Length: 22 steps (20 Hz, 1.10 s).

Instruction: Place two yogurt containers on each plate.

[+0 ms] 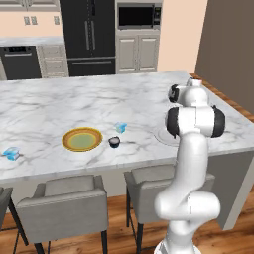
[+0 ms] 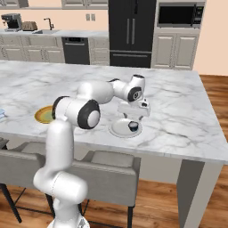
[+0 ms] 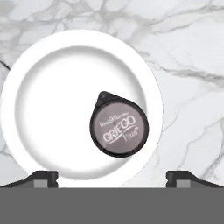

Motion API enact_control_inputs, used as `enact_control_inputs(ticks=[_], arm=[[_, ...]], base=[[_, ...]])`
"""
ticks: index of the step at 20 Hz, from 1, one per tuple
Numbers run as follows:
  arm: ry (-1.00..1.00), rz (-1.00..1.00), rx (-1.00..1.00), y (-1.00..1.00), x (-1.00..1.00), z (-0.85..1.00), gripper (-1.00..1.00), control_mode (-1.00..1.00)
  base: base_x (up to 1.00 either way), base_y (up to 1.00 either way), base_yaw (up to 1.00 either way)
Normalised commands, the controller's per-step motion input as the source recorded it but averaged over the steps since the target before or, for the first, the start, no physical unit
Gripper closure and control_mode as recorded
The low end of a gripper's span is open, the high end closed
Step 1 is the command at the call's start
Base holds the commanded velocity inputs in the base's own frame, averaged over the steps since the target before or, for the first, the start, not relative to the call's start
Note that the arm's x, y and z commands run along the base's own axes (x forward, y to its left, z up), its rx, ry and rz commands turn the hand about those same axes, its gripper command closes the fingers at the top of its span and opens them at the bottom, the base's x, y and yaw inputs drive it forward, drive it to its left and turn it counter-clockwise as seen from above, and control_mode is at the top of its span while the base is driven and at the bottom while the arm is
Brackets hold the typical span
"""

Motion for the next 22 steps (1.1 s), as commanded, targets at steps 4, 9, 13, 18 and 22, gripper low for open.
enact_control_inputs(ticks=[4,9,13,18,22], arm=[[-0.23,0.01,0.00,0.67,-0.60,0.33,-1.00,-1.00],[-0.21,0.02,0.00,1.00,-0.64,0.00,-1.00,-1.00],[-0.13,0.00,-0.07,1.00,-0.51,0.11,-1.00,-1.00],[-0.01,0.00,-0.12,1.00,-0.14,0.51,-1.00,-1.00],[0.01,0.01,-0.07,1.00,0.00,0.45,-1.00,-1.00]], base=[[0.00,0.00,0.00],[0.00,0.00,0.00],[0.00,0.00,0.00],[0.00,0.00,0.00],[0.00,0.00,0.00]])
